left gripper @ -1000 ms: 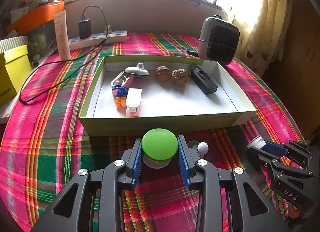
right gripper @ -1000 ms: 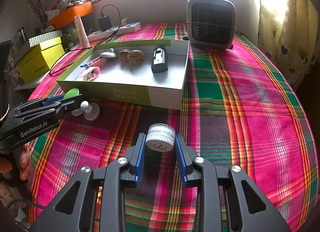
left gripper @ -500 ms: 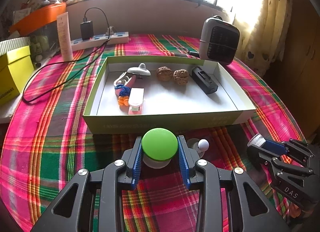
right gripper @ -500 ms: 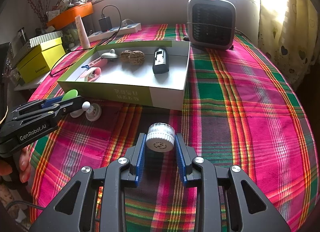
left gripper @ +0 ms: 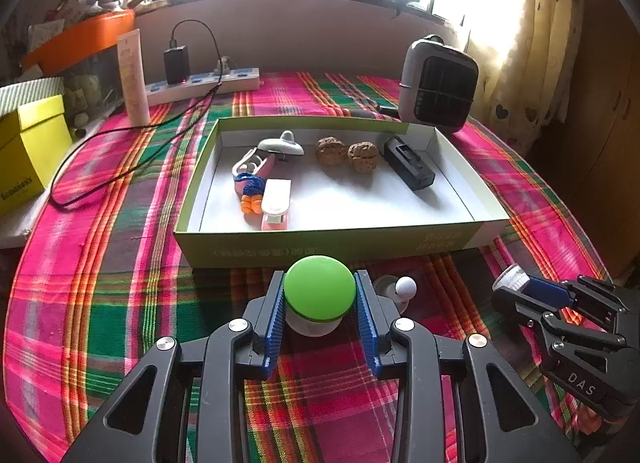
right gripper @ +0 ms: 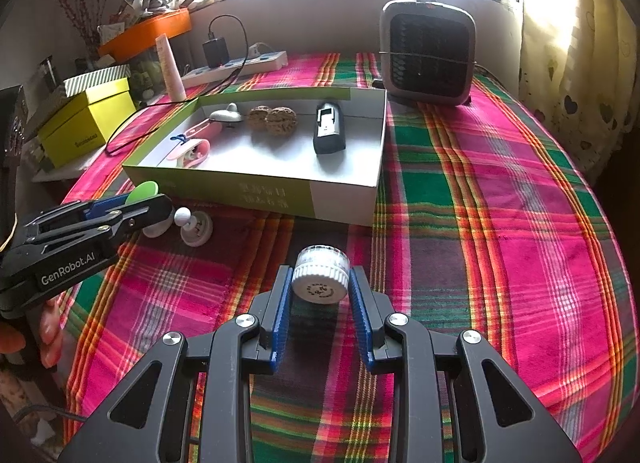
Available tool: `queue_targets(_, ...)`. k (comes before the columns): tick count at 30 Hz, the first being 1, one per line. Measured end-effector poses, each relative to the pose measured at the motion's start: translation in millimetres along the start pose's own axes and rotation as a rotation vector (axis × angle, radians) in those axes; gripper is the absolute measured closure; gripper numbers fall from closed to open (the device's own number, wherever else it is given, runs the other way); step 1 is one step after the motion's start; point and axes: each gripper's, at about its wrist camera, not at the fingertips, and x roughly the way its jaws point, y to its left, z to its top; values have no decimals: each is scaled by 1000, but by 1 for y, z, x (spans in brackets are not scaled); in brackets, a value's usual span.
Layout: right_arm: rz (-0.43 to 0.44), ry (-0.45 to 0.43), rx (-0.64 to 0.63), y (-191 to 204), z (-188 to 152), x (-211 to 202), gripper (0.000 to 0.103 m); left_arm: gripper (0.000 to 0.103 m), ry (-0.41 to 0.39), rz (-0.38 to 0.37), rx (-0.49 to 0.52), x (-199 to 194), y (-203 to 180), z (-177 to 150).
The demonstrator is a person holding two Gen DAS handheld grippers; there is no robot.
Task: Organize objects
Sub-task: 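Carry the green-topped object and white container over the tray with both grippers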
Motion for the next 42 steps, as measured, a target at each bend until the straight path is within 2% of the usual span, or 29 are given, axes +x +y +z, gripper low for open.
queue_targets(17,9,-37,-23,9,7,-10,73,72,-38,-6,4,-15,1,6)
queue_targets(32,17,-91,-51,18,27,-19,73,72,-81,-3,11,-26,3,21)
queue_targets(42,34,-109,-68,22,48,-12,73,72,-90,-18,11,-20,5,36)
